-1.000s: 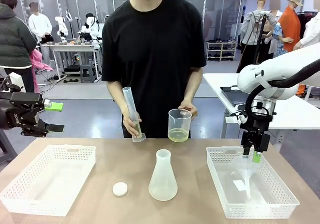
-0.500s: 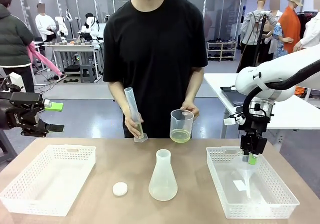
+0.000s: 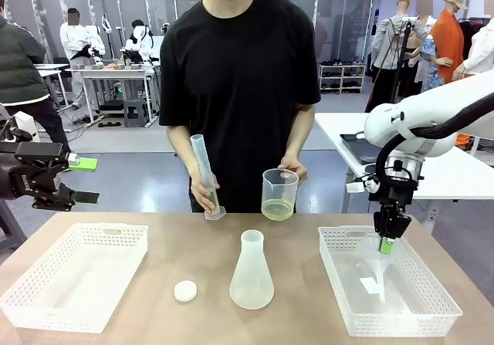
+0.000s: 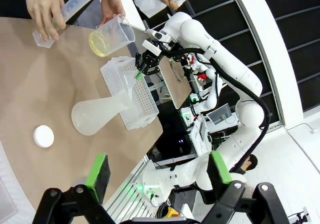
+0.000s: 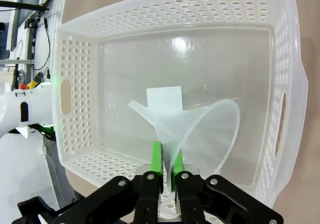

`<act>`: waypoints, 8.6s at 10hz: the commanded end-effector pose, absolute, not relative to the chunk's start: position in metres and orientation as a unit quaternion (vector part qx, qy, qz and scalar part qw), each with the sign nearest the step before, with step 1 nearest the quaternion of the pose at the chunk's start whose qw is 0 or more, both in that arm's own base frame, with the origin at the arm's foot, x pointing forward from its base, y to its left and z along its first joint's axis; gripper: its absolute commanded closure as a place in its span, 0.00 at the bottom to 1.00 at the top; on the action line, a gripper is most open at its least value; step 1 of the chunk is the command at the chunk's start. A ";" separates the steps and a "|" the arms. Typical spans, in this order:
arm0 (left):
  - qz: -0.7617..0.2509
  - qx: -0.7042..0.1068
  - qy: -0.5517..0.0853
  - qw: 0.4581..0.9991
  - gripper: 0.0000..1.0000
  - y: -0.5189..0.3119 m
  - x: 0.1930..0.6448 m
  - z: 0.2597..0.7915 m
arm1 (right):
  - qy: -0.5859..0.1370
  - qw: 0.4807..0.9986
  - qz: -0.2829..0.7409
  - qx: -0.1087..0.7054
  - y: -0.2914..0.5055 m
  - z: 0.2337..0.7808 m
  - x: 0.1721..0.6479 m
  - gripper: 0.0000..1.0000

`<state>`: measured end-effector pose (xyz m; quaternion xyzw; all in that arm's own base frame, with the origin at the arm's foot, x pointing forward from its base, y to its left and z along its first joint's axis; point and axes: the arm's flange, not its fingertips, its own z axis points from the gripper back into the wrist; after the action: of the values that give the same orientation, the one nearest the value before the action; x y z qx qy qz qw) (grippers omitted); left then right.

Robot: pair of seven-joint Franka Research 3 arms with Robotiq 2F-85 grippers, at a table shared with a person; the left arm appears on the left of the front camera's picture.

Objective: Prepare the solutions needed for the experiment.
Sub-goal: Pick up the Plastic Funnel and insert it into the Big flask, then once the solution is in the Big flask , pick up the Plastic Funnel and place it back into the right Organizing basket.

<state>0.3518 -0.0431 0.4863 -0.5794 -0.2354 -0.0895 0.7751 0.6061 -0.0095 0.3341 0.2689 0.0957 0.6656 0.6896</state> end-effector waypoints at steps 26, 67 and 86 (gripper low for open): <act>-0.094 -0.588 -0.246 0.765 0.00 -0.046 0.353 0.487 | -0.145 0.714 0.658 -0.190 0.093 0.576 0.395 0.96; -0.094 -0.588 -0.246 0.765 0.00 -0.046 0.353 0.487 | -0.254 0.376 0.887 -0.086 0.268 0.480 0.382 0.78; -0.094 -0.588 -0.246 0.765 0.00 -0.046 0.353 0.487 | -0.262 0.395 0.869 -0.142 0.272 0.530 0.313 0.41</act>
<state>0.3518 -0.0433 0.4868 -0.5806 -0.2358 -0.0889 0.7742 0.3305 0.2834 0.5222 -0.1208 -0.2684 0.8793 0.3744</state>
